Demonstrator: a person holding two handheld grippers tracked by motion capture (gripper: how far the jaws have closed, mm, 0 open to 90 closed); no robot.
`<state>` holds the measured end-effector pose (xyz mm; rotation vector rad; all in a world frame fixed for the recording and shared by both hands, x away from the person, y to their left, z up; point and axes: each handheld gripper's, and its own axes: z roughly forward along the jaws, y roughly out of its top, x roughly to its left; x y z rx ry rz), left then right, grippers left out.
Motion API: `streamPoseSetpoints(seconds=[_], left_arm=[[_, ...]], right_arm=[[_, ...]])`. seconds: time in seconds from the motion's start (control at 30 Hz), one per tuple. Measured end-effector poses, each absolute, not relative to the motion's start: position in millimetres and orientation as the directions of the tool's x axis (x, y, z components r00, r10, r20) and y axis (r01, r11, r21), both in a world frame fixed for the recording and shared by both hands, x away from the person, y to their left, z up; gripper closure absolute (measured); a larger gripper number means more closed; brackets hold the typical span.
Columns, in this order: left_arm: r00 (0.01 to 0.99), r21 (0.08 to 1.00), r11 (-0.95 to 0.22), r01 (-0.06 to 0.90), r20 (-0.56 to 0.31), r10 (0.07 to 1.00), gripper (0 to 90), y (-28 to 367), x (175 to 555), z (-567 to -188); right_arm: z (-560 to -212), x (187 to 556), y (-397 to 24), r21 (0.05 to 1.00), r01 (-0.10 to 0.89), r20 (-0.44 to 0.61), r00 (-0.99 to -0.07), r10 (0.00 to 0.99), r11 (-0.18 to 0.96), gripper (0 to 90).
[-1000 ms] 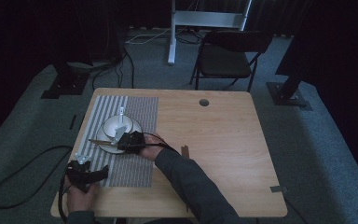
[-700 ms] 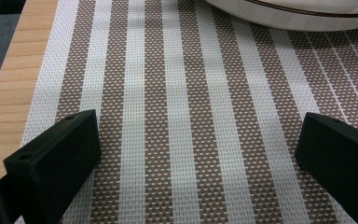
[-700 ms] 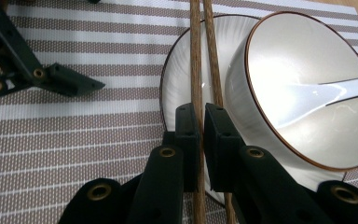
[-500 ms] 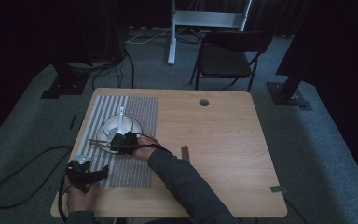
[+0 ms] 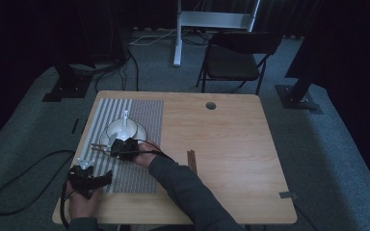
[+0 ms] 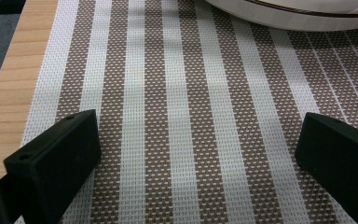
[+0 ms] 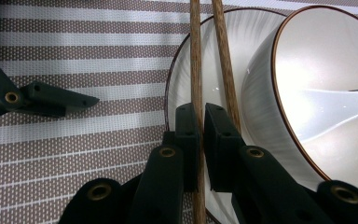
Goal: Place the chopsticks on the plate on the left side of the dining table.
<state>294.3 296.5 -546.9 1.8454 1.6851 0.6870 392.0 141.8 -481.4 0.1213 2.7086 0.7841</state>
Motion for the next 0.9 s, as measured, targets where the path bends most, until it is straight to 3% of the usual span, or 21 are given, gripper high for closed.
streamPoseSetpoints(seconds=[0.9], left_arm=[[0.093, 0.686, -0.077, 0.724, 0.013, 0.996, 0.3, 297.0, 294.0, -546.4]], right_arm=[[-485.8, 395.3, 149.4, 0.533, 0.03, -0.277, -0.938, 0.208, 0.846, 84.2]])
